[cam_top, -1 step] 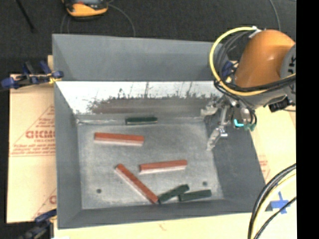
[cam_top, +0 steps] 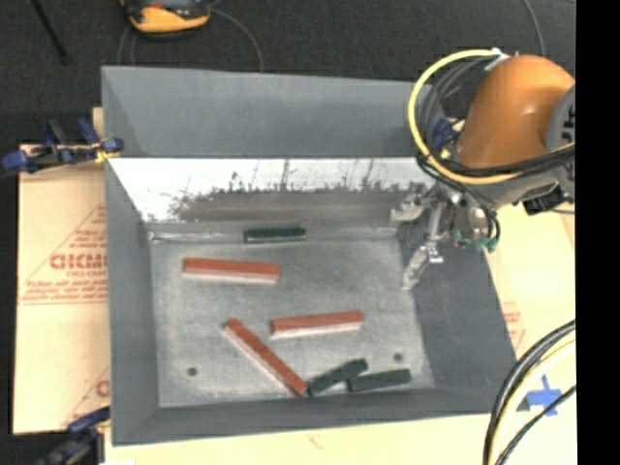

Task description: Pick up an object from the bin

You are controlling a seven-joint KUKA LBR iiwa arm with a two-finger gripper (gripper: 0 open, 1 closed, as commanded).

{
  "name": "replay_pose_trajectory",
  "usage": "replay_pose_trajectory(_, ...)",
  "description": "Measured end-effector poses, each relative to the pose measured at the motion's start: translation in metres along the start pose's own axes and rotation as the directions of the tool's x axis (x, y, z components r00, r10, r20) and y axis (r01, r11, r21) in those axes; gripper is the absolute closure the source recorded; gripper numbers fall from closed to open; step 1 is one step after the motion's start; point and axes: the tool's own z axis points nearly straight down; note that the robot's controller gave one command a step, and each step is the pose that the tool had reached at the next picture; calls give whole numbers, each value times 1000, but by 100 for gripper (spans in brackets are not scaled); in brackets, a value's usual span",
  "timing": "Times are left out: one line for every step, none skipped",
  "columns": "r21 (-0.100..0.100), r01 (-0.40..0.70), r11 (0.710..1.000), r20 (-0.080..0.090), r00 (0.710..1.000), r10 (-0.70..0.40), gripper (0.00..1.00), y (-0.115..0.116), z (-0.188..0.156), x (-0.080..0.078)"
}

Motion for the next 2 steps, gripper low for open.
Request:
replay_pose_trajectory(0, 59, 998, 4, 998, -59, 0, 20, 50, 20)
replay_pose_trajectory(-4, 63, 998, -5, 998, -63, 100, 56, 120, 36)
